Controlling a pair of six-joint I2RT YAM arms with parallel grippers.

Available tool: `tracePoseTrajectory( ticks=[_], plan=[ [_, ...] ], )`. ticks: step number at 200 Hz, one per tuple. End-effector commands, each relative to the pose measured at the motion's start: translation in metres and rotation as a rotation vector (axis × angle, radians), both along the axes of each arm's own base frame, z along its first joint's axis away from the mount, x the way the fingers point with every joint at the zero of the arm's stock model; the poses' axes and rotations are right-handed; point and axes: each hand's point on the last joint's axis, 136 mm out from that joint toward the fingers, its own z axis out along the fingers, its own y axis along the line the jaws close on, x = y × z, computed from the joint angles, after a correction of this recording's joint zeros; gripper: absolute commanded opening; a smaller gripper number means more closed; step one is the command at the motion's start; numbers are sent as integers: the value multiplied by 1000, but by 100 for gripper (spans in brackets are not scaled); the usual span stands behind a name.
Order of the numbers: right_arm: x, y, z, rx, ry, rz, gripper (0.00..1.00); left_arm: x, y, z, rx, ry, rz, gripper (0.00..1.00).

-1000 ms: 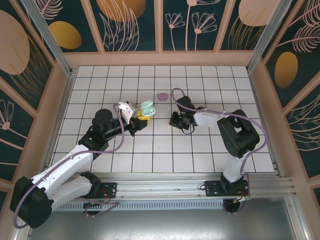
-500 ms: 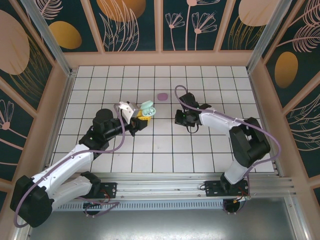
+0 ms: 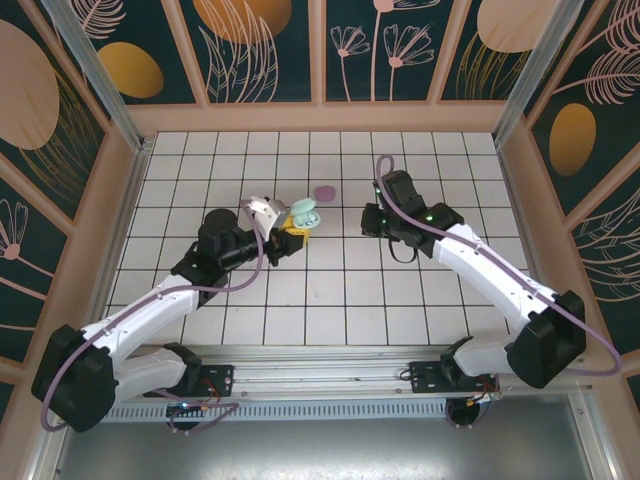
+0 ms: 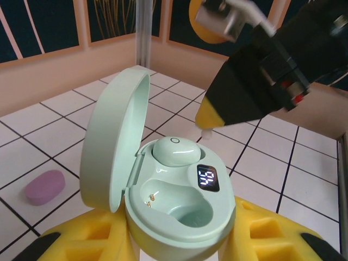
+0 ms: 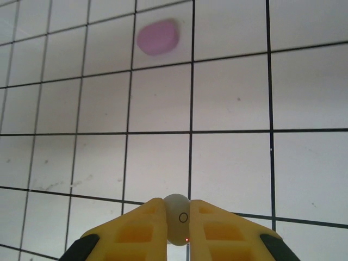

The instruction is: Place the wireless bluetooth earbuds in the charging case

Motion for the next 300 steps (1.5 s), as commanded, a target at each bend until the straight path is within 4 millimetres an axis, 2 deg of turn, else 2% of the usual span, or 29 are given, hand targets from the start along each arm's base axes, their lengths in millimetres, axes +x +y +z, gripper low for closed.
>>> tracePoseTrajectory(
  ticks=[1,38,75,125,172,210,300],
  plan=[
    [-11,-6,32,-14,-43,7,13,6,-12,31,-62,-89,-36,17],
    [-22,19,74,136,-101,82,13,20,-21,33,-74,-140,-40,17],
    [-24,38,94,179,-139,118,13,26,-29,34,-90,-159,-60,17],
    [-25,75,98,225,-112,203,12,22,-32,30,-119,-165,-89,17],
    [-26,101,106,228,-118,256,12,22,-30,19,-94,-154,-76,17],
    [-26,111,108,227,-126,271,12,24,-28,13,-72,-145,-61,17],
    [-15,117,86,146,-98,262,12,24,-28,10,-55,-144,-63,17]
  ],
)
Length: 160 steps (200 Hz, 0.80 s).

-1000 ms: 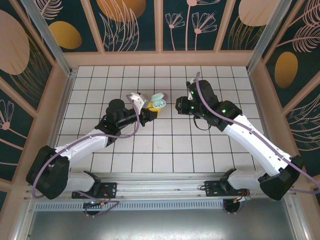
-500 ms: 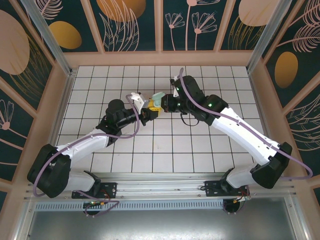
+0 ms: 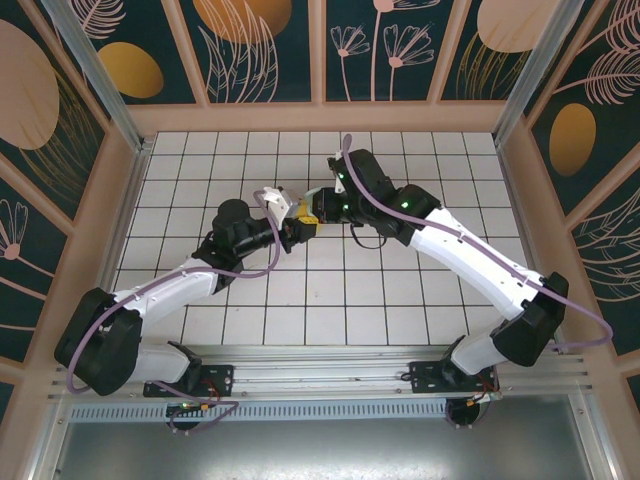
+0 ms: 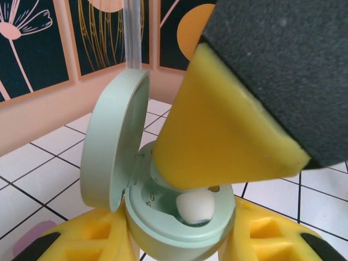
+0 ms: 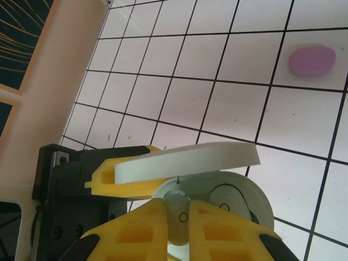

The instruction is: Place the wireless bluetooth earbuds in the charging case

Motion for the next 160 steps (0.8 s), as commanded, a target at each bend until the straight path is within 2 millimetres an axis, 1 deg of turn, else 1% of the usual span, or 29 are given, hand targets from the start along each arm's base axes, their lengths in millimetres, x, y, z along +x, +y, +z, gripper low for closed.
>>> tracePoseTrajectory(
  ticks=[1,40,58,93,108,126,160],
  plan=[
    [5,3,8,-14,-34,-3,12,-2,-1,5,-5,-40,-9,17],
    [4,3,1,-56,-28,3,12,-1,-1,5,4,-44,-4,17],
    [1,5,-2,-74,-24,14,14,-1,-1,4,9,-46,-2,17],
    [-6,7,-9,-92,-4,31,17,1,0,3,16,-44,8,17],
    [-6,6,-11,-99,1,32,21,1,0,4,20,-45,9,17],
    [-8,7,-8,-93,2,34,27,2,1,2,25,-43,13,17],
    [-10,5,5,-62,-18,29,29,2,1,2,29,-43,14,18]
  ],
)
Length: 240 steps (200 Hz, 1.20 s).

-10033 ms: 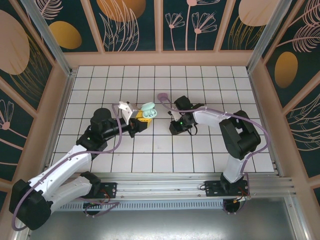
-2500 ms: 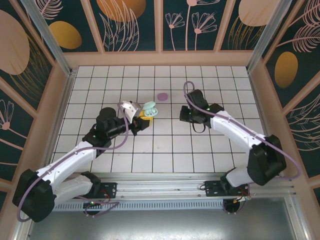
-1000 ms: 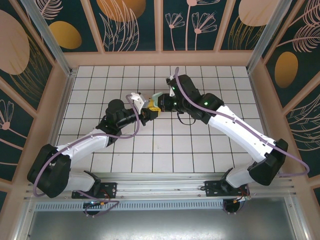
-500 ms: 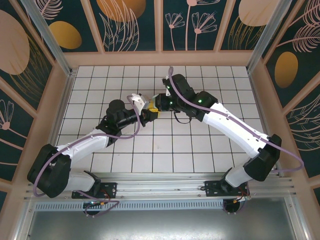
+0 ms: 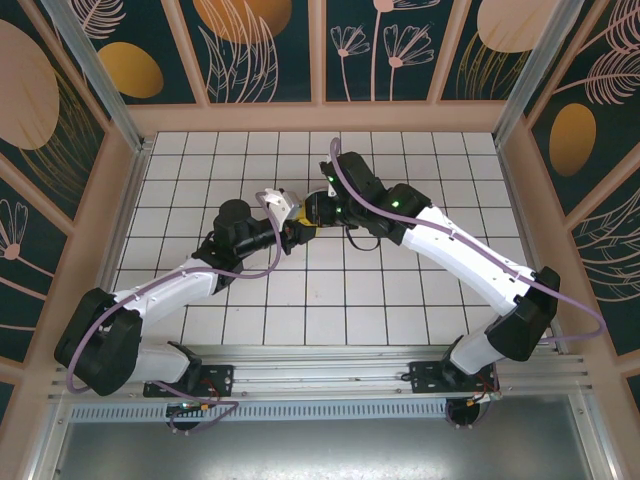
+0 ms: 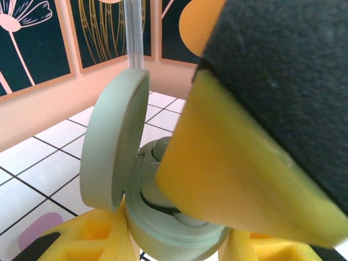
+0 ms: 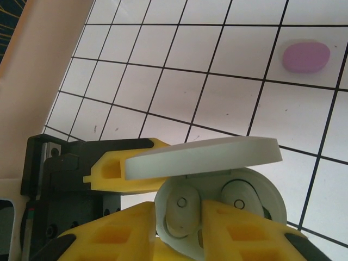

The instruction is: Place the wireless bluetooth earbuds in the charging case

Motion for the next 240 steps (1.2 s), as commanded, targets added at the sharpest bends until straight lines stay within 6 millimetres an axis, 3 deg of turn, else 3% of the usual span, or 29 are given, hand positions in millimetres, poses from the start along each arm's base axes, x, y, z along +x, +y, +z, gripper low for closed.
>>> tracePoseTrajectory(
  ticks=[1,47,97,115,140,161,198,240],
  plan=[
    [-6,0,14,11,-11,11,29,1,-1,9,-3,-41,6,18],
    [-8,-5,36,52,-44,4,30,1,0,8,4,-39,6,18],
    [-7,-19,90,138,-153,6,33,-7,-2,5,40,-54,-40,18],
    [2,-29,98,186,-166,20,34,-13,-4,6,48,-52,-75,18],
    [20,-39,91,193,-134,19,34,-21,-8,10,46,-45,-127,19],
    [26,-34,79,184,-101,57,32,-28,-9,13,48,-41,-165,19],
    [25,-18,45,164,-10,124,28,-33,-12,17,41,-31,-198,19],
    [15,-25,25,130,35,140,27,-31,-12,31,14,-22,-190,18]
  ],
)
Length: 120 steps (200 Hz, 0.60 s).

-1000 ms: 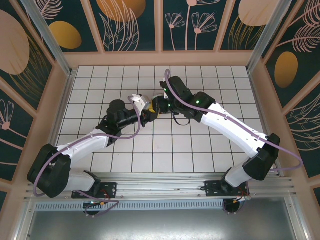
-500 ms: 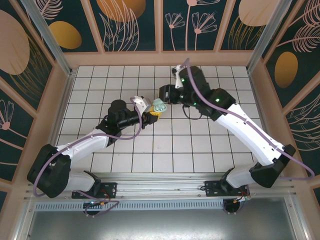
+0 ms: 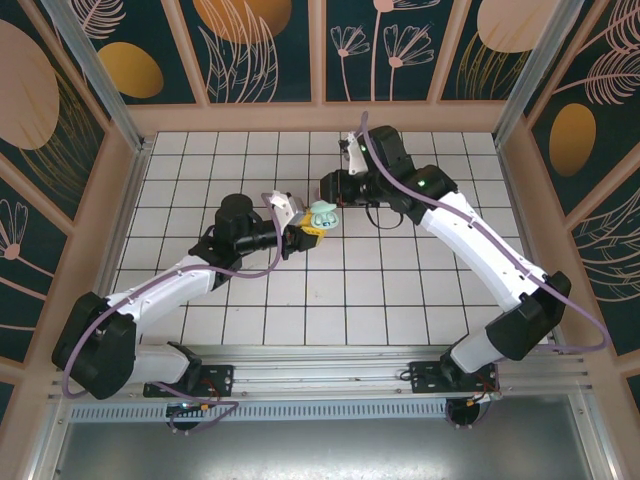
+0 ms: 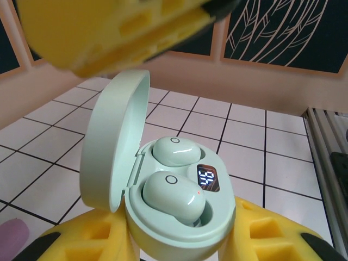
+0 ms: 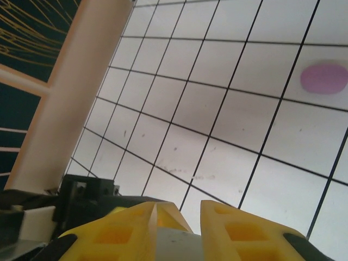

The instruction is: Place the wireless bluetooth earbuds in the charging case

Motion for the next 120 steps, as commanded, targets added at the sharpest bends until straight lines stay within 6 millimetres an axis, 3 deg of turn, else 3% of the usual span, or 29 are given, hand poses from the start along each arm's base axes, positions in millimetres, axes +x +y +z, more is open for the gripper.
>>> tracePoseTrajectory(
  ticks=[1,47,100,120],
  plan=[
    [-11,-2,-2,2,2,46,27,-6,-3,30,-47,-34,-31,18],
    [-34,-23,-10,15,23,23,30,-3,-4,43,-77,-30,-22,18],
    [-39,-49,15,185,-38,-67,50,-4,-4,53,-103,-37,-25,18],
    [-40,-48,20,296,-13,-52,54,-6,-3,58,-115,-48,-27,18]
  ],
)
